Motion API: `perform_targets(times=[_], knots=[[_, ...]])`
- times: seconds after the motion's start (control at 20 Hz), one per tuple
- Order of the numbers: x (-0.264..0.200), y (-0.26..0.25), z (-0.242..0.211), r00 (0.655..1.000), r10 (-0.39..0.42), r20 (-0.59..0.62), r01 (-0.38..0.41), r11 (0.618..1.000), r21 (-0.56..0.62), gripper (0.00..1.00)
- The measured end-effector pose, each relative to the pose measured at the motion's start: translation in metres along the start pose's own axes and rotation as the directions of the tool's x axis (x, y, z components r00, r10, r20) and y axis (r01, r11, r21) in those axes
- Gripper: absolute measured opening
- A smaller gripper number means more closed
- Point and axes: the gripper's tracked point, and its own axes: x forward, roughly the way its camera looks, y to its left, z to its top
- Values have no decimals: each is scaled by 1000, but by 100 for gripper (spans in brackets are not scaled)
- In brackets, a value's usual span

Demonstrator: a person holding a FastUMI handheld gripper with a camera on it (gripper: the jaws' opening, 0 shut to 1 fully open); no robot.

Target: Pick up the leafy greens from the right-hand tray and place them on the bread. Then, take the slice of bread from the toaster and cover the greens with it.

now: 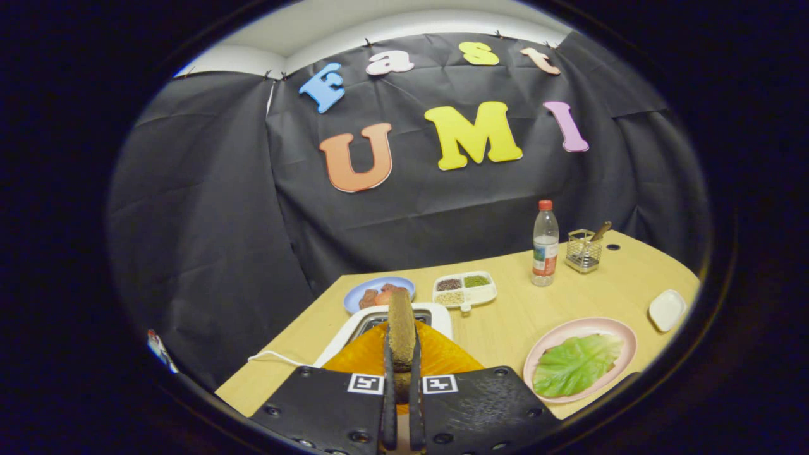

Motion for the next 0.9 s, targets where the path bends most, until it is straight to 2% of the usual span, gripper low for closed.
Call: perform_targets(times=[0.3, 0.45, 0.65, 0.9], knots=[[-33, -4, 63, 989, 62, 134, -72, 995, 75, 8], [-55, -23, 92, 977, 44, 210, -61, 995, 77, 7], [-66, -69, 97, 971, -28, 235, 7, 996, 88, 7], [-51, -143, 54, 974, -155, 164, 136, 983, 124, 7]])
